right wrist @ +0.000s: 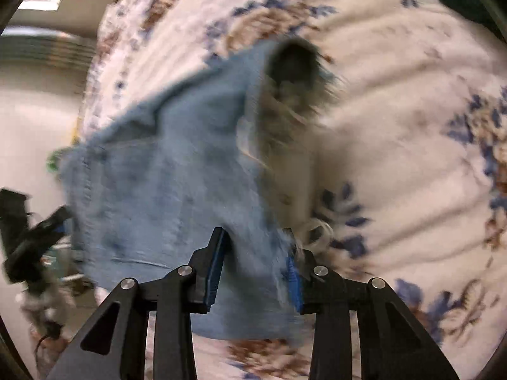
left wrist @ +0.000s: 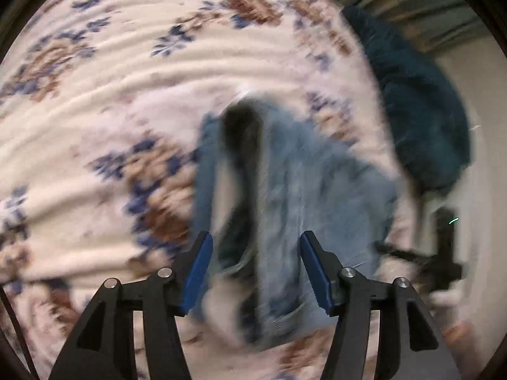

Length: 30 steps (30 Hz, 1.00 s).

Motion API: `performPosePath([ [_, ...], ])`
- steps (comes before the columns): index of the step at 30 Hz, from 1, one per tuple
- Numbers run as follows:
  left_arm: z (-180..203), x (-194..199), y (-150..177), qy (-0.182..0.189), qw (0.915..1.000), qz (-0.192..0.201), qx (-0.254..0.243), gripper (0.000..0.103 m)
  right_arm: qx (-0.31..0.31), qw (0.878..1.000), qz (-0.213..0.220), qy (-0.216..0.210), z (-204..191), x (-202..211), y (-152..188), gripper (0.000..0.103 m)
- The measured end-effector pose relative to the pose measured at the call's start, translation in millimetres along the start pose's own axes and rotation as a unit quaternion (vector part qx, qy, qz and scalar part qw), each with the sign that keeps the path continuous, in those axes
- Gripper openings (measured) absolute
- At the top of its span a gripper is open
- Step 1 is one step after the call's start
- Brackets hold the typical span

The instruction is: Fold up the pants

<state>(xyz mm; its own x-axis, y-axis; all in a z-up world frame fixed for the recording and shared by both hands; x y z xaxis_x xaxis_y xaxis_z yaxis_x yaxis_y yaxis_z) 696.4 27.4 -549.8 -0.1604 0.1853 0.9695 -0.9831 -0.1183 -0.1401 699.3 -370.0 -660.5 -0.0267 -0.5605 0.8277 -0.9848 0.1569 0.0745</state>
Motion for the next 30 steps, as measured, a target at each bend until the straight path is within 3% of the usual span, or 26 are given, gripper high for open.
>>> performPosePath([
  [6, -14, -1, 16, -0.041, 0.999, 0.008, 0.019, 0.06, -0.015, 0.999, 0.011, 0.036, 15, 3, 13, 0.04],
  [7, -10, 10, 16, -0.058, 0.998, 0.022, 0.013, 0.06, -0.006, 0.998, 0.018, 0.052, 12, 10, 15, 0.045],
  [9, -2, 29, 19, -0.099, 0.9937, 0.052, 0.0, 0.06, 0.02, 0.994, 0.039, 0.103, 1, 32, 24, 0.086],
  [10, 5, 43, 23, -0.125, 0.9893, 0.074, -0.008, 0.062, 0.041, 0.988, 0.056, 0.135, -8, 44, 29, 0.087],
  [12, 17, 59, 34, -0.161, 0.9822, 0.093, -0.023, 0.093, 0.072, 0.979, 0.083, 0.171, -32, 67, 45, 0.088],
  [13, 21, 63, 38, -0.175, 0.979, 0.1, -0.028, 0.095, 0.08, 0.975, 0.095, 0.182, -43, 75, 52, 0.09],
  [19, 47, 106, 67, -0.211, 0.9668, 0.139, -0.038, 0.095, 0.096, 0.961, 0.154, 0.211, -86, 118, 98, 0.092],
  [30, 72, 222, 122, -0.205, 0.9561, 0.204, -0.05, 0.095, 0.112, 0.943, 0.223, 0.222, -156, 212, 184, 0.093],
])
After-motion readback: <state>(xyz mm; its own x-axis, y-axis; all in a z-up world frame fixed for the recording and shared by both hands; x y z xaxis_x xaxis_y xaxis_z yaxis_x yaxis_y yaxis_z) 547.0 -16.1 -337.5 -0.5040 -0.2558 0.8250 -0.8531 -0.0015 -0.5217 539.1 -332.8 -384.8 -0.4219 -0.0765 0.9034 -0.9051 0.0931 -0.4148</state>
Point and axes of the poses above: each gripper's, at about its wrist camera, not at the fingertips, and x roughly against the way its jaws point, z to its right, y to its underside, the point moved 9 cm from there along -x, roughly the way its jaws point, and after that the axes turned 12 degrees about -y, right-handed, at the moved point
